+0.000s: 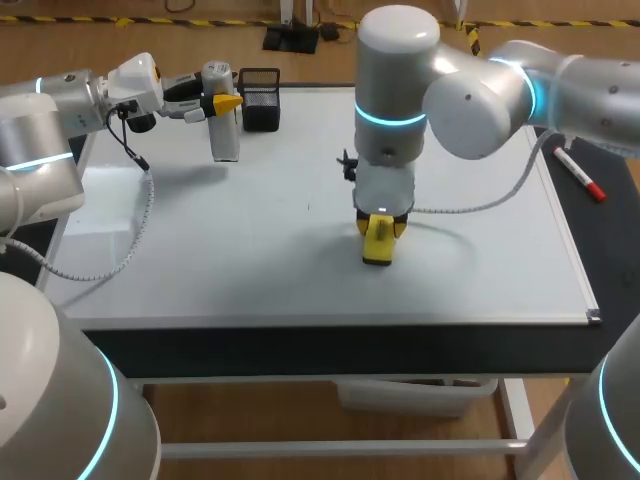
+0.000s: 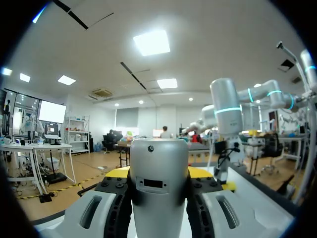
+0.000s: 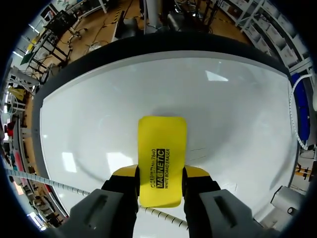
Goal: Pick up the inspection probe, press it on each red-marked spot on the whiteboard one by one, put down the probe, pick up the eraser, and wipe off all the red marks.
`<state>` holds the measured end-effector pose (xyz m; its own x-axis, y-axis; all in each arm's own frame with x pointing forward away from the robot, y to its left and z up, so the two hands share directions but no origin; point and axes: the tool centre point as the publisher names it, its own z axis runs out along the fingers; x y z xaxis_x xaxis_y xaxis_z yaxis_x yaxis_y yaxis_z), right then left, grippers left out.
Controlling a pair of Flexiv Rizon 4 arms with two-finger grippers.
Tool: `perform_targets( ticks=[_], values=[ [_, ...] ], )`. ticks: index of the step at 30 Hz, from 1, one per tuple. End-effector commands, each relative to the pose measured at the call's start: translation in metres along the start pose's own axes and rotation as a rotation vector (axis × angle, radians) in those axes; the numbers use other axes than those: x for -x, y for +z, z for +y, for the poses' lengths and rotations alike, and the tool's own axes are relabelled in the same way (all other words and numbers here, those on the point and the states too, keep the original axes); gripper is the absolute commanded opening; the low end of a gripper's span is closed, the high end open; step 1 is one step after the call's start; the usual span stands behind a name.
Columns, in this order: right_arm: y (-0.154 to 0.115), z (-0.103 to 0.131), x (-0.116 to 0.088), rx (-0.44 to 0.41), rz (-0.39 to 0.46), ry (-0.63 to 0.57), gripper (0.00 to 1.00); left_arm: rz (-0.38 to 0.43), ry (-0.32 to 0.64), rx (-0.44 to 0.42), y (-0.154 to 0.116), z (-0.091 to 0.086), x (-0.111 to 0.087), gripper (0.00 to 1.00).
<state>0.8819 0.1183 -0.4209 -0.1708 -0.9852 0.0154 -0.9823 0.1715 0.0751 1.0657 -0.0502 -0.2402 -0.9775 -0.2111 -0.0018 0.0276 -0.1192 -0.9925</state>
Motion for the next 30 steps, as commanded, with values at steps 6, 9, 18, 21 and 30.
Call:
perform_targets(
  ticks=[6,9,18,21,30],
  values=[
    [-0.035,-0.025,-0.018,-0.03,0.004,0.006,0.0,-0.003,0.002,0.0,0.001,-0.001,-0.001,0.0],
    [-0.035,-0.025,-0.018,-0.03,0.004,0.006,0.0,-0.003,0.002,0.0,0.001,-0.001,-0.001,0.0],
    [-0.035,-0.025,-0.018,-0.03,0.004,0.006,0.0,-0.003,0.002,0.0,0.001,-0.001,-0.001,0.0],
    [-0.035,-0.025,-0.018,-0.03,0.004,0.006,0.0,-0.003,0.002,0.0,0.001,-0.001,-0.001,0.0],
    [-0.044,-0.043,-0.019,-0.075,0.025,-0.03,0.0,-0.003,0.002,0.0,0.001,-0.001,-0.001,0.0]
  ],
)
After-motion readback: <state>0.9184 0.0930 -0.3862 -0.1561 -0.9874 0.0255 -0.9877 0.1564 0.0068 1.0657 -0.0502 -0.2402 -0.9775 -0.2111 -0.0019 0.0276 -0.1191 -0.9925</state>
